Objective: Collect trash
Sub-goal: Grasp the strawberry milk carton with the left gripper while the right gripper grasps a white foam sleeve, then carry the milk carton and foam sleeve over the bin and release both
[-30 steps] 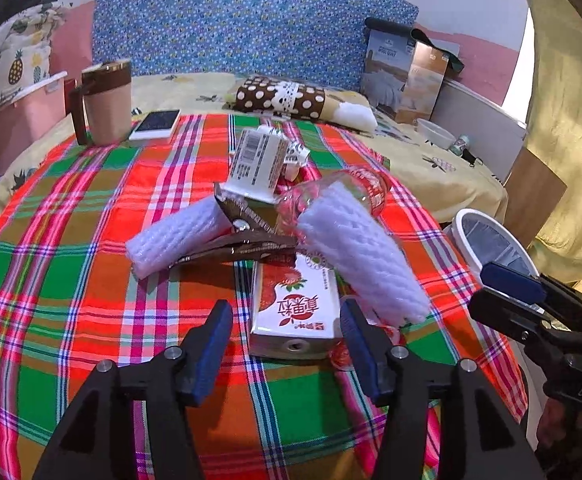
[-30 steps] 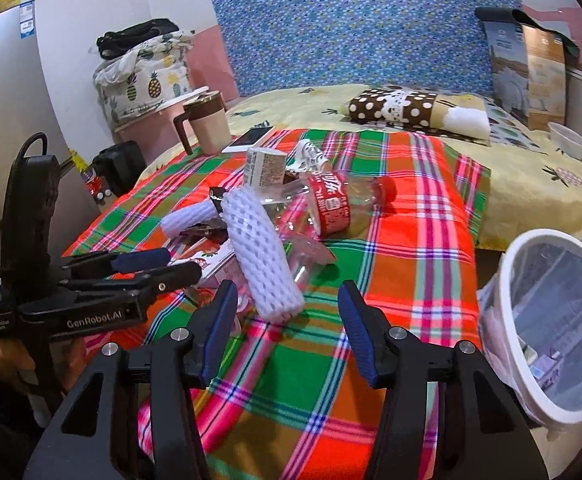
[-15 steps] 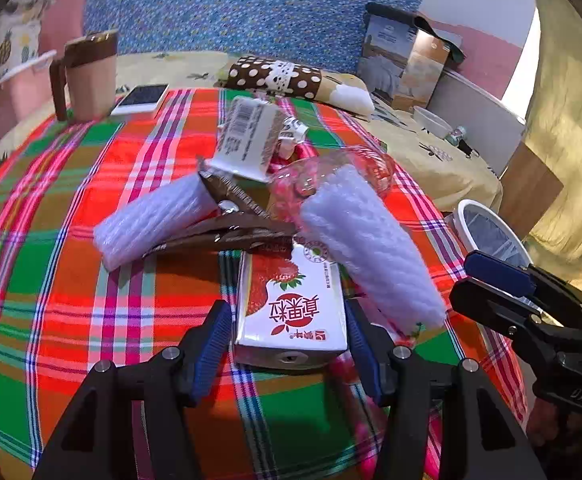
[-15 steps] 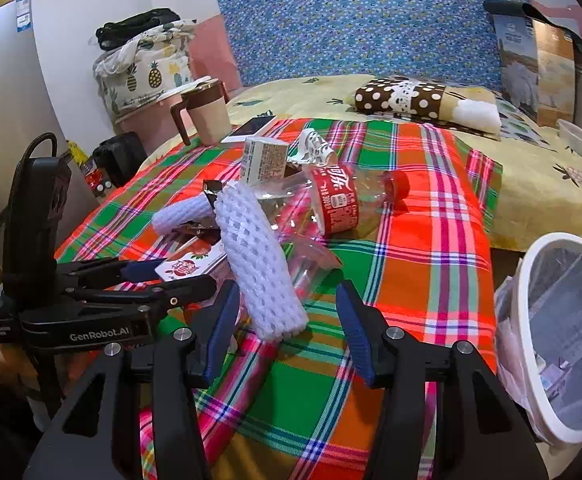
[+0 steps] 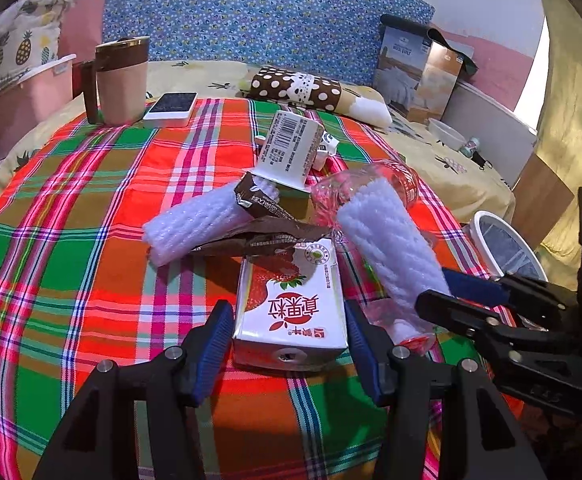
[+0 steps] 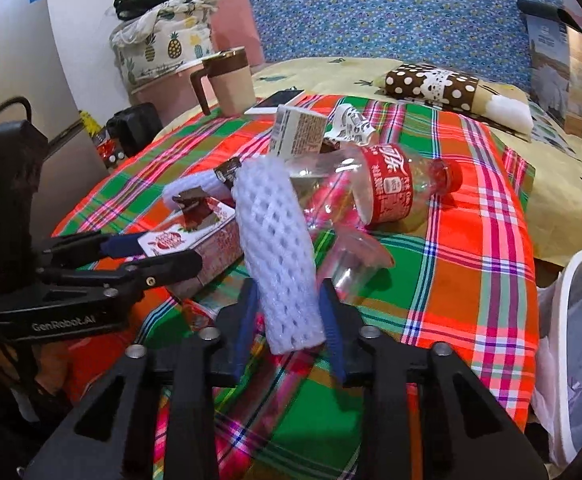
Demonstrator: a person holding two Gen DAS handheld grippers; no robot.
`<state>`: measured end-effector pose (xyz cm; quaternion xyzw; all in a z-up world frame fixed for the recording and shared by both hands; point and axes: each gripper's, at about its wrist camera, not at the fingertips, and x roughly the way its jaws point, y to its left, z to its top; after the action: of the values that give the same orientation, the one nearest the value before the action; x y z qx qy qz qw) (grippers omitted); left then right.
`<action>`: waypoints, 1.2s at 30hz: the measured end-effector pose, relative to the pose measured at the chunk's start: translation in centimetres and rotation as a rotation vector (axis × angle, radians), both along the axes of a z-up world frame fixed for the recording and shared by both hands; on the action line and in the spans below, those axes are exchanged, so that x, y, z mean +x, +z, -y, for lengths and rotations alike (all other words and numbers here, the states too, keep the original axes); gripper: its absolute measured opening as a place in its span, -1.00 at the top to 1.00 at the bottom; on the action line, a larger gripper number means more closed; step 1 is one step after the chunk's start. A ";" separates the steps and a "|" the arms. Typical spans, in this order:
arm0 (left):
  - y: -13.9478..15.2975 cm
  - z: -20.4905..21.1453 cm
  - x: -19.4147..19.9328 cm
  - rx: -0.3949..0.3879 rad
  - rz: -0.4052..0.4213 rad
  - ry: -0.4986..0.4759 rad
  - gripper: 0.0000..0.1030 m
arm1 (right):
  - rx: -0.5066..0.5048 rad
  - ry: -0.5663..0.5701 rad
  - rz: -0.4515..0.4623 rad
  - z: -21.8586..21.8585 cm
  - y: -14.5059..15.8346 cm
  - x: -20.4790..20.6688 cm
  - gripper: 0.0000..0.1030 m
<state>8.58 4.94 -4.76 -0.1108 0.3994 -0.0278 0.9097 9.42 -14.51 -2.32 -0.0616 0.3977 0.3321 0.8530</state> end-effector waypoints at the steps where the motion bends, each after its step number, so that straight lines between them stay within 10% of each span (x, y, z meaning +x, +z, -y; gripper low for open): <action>1: 0.1 0.0 -0.1 -0.001 0.002 -0.002 -0.09 | 0.001 -0.001 0.001 0.0 0.1 0.1 0.55; 36: 5.9 6.1 -2.5 0.030 0.143 -0.110 -0.08 | 0.078 -0.214 0.102 6.7 3.2 -2.6 0.69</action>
<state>6.09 -1.16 1.16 -0.0727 0.3393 -0.0797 0.9345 6.82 -21.24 0.84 -0.0025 0.3450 0.2508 0.9045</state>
